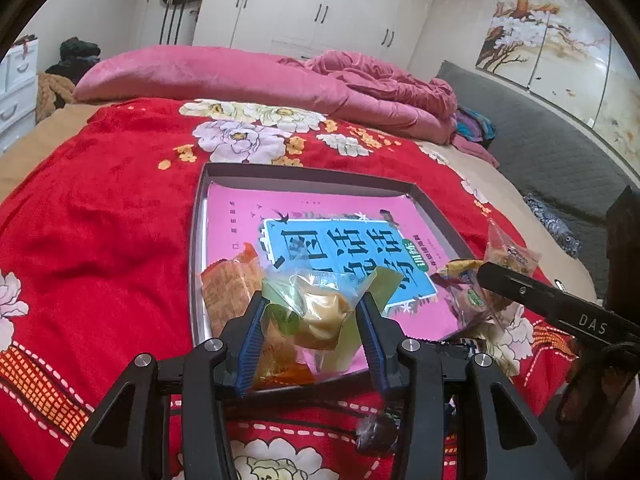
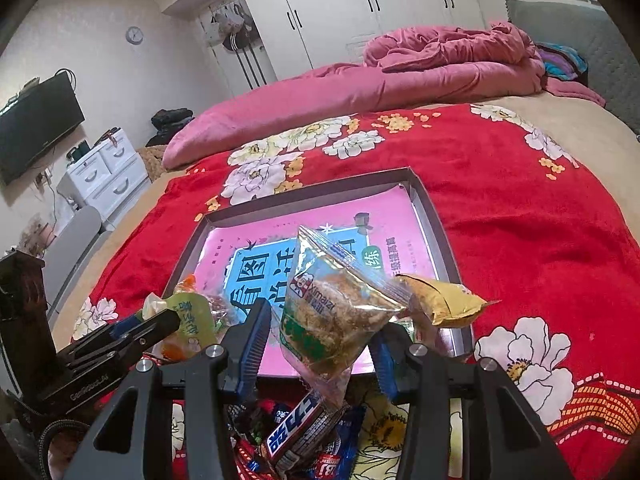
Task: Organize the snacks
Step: 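Lower both clear bags onto the workbook and open both tools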
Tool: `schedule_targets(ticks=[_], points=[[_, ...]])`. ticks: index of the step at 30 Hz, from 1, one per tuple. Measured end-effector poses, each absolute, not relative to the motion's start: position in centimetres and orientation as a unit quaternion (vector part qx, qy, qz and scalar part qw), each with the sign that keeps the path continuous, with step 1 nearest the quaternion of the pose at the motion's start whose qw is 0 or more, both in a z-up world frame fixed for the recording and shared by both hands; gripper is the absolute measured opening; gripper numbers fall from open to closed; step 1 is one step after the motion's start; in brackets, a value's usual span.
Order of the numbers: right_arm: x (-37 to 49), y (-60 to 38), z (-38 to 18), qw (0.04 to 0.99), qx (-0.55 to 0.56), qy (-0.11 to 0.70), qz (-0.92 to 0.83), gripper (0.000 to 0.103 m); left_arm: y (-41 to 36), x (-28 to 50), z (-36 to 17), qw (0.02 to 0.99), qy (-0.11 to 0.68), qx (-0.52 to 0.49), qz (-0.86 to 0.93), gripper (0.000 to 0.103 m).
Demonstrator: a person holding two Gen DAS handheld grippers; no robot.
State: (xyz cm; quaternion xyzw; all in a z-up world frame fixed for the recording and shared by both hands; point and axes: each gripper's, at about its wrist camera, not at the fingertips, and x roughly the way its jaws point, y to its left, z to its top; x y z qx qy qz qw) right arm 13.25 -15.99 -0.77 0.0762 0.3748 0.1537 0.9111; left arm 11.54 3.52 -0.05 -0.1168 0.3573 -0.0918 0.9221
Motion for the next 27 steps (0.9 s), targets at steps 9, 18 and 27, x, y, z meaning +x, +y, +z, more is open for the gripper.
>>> schedule_targets(ticks=[9,18,27], points=[[14.3,-15.2,-2.2,0.903,0.063,0.396,0.152,0.047,3.4,11.7,-0.4,0.919,0.365,-0.115,-0.095,0.046],[15.1,-15.1,-3.4,0.899,0.055,0.410,0.145,0.048,3.4,11.8,-0.8,0.918,0.369,-0.115,-0.093,0.047],[15.4,-15.1,-4.1,0.898,0.043,0.418,0.133,0.048,3.4,11.7,-0.9,0.917,0.371,-0.115,-0.091,0.047]])
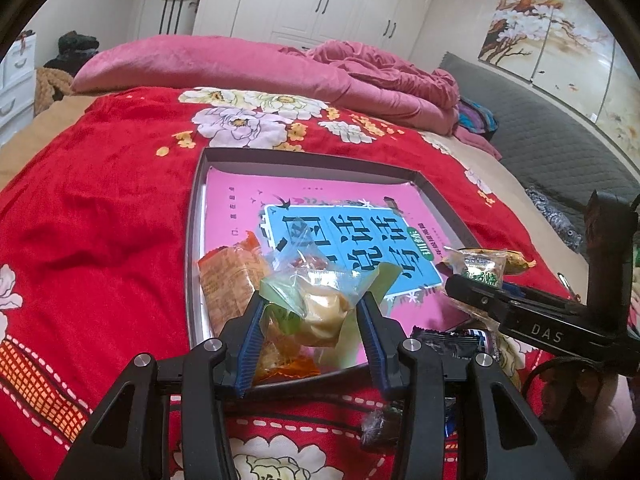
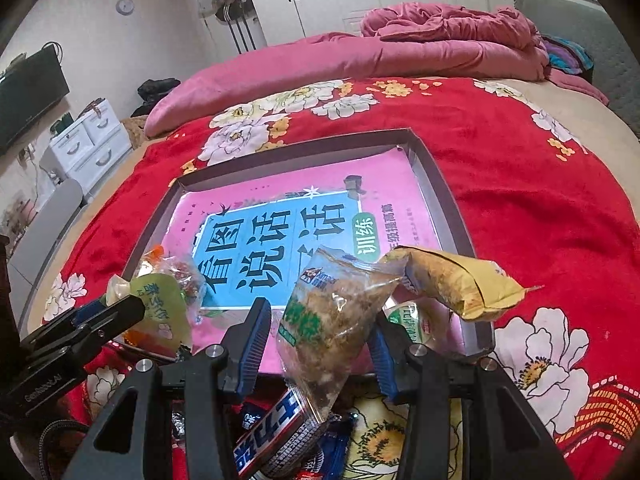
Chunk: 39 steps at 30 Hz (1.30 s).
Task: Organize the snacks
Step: 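Lower both clear bags onto the workbook and open both tools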
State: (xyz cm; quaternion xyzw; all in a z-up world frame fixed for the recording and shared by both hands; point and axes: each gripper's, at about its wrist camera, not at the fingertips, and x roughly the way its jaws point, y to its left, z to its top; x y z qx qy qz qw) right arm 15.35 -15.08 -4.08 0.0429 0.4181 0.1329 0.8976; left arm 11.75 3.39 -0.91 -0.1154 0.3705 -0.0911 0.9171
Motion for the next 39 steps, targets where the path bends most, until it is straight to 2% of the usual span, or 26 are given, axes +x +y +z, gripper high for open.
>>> schedule_targets(ticks=[22,28,39], points=[[15.4,-15.4,-3.8,0.898,0.048,0.420,0.124,0.049,3.8,12.0,-1.2,0.915,0.376,-0.123,-0.083,0.049],[15.0,-15.8,-3.2,0.901,0.053,0.412,0.124,0.049,4.3,12.2,-1.4,0.911,0.381,-0.136,-0.078,0.053],[14.3,-15.8,-1.9,0.908,0.056,0.396,0.129,0.057,4.0,11.7,-0.7,0.916,0.368,-0.133,-0.088,0.065]])
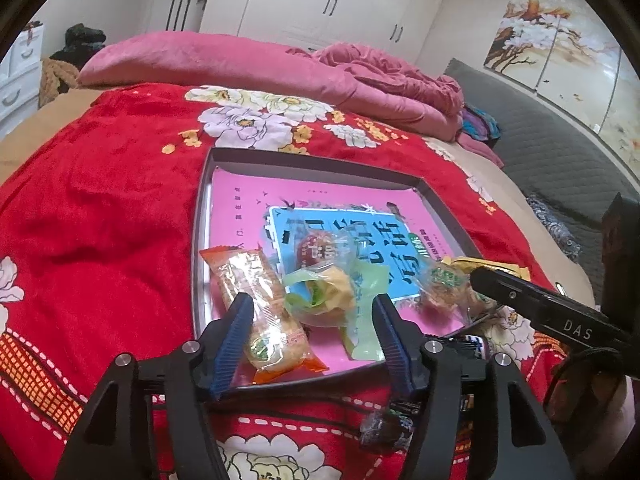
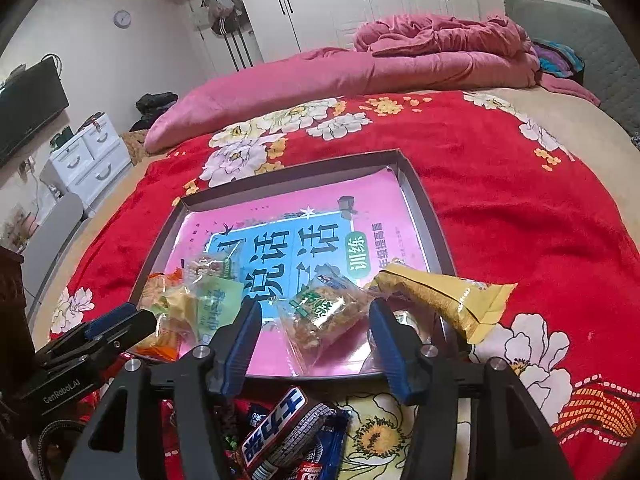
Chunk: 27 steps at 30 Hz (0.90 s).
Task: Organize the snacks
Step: 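Lower both clear bags onto the workbook and open both tools, then withdraw both open tools from the tray down over the remaining snack pile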
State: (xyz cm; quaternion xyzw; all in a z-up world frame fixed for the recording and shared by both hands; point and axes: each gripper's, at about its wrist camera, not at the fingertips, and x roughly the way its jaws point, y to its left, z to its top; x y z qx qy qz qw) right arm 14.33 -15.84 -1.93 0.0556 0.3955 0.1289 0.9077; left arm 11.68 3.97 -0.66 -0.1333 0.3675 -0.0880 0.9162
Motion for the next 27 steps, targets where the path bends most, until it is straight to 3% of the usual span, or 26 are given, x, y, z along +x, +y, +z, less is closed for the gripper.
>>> schedule_targets(ticks=[9,27], points=[[13.7,-15.9,-1.2,0.912,0.056,0.385,0.128,0.058,4.1,11.1,0.1,0.920,0.352,-0.142,-0.095,0.073],[11.9,-15.4,0.3,0.919,0.047,0.367,0.137,0.061,2.7,9.9,0.7,0.920,0.351,-0.127,-0.123,0.076]])
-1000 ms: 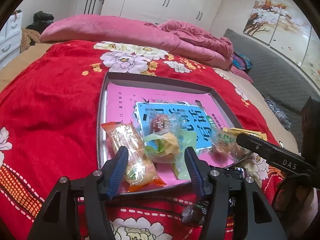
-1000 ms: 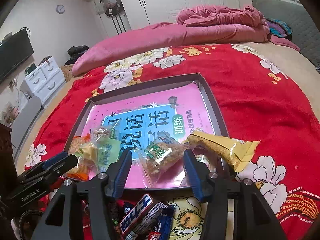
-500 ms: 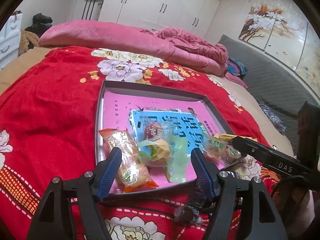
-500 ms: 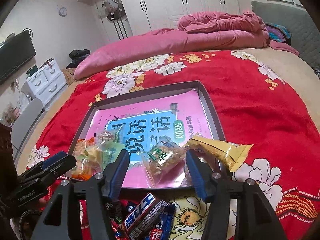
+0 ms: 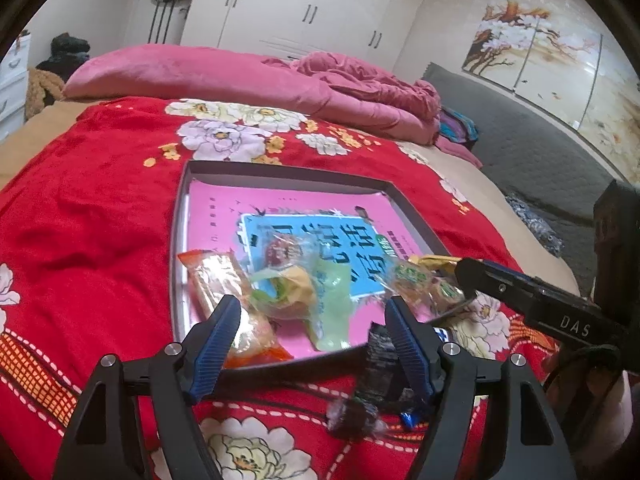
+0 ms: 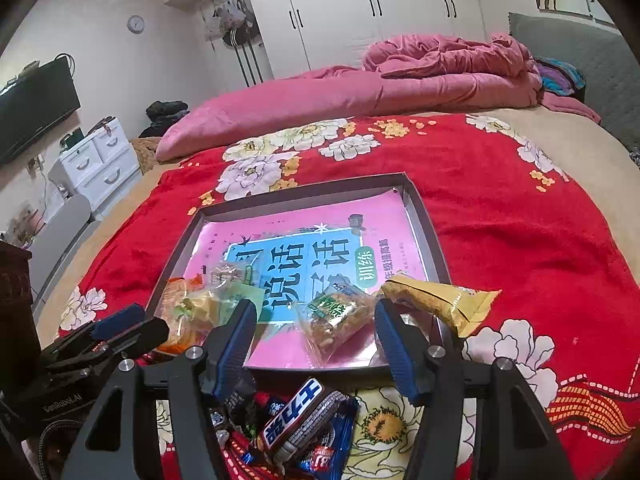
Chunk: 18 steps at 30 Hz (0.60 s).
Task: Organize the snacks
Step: 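Withdraw both open tools from the tray down over the remaining snack pile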
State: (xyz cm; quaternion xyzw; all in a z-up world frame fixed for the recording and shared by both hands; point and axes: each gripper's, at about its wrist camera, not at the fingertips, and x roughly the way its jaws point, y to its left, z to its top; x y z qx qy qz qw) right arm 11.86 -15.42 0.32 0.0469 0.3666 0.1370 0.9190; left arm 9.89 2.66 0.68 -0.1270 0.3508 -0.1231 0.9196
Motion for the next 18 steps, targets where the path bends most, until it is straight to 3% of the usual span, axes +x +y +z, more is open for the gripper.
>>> schedule_targets(ticks=[18], points=[[8.5,-16.3,0.9,0.917,0.041,0.370,0.144,0.063,0.3,8.1,0.2,0.908,0.370,-0.115,-0.157,0.076]])
